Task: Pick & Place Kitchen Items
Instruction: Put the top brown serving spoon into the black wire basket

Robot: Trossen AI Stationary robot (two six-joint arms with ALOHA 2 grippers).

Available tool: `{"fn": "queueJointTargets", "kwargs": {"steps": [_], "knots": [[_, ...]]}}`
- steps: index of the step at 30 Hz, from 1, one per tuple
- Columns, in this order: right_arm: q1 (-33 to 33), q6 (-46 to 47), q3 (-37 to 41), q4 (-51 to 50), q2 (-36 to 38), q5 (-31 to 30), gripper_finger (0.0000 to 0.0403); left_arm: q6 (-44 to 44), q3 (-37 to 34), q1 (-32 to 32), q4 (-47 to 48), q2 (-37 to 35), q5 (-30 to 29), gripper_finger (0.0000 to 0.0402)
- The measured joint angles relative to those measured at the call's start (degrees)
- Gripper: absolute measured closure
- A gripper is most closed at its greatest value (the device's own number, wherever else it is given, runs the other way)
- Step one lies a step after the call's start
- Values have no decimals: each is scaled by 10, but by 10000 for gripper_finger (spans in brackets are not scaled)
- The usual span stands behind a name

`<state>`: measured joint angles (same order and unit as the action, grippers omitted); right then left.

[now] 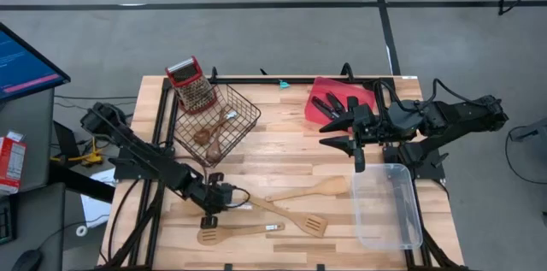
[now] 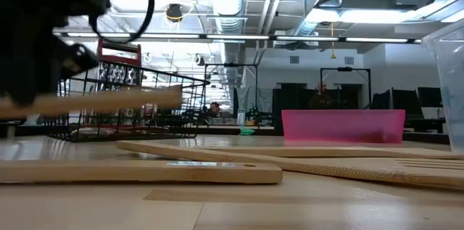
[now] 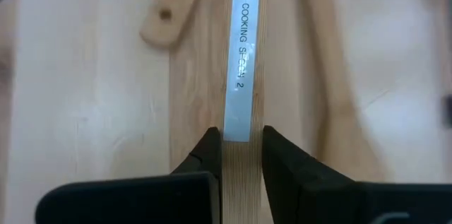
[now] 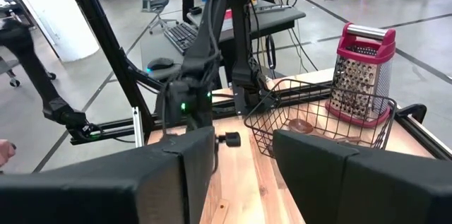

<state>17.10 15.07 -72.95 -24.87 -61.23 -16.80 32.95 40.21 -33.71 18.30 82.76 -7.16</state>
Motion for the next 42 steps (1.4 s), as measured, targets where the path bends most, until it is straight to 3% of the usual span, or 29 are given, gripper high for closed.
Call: {"fn": "queueJointTargets", "kwargs": {"steps": [9,14,20,27,34,37,42], "knots": [[0,0,0,0,0,0,242,92,0,0,-11,-146,-25,360],[0,-5,0,0,0,0,242,133,0,0,-33,-239,-89,360],[0,-6,0,0,0,0,242,126,1,0,-175,-343,-145,358],[0,-6,0,0,0,0,242,41,2,0,-350,-417,-148,357],[0,-6,0,-3,0,0,242,-35,2,0,-504,-430,-77,357],[0,-6,0,-4,0,0,242,-59,2,0,-542,-429,-23,357],[0,-6,0,-4,0,0,242,-73,2,0,-578,-430,14,356]]}}
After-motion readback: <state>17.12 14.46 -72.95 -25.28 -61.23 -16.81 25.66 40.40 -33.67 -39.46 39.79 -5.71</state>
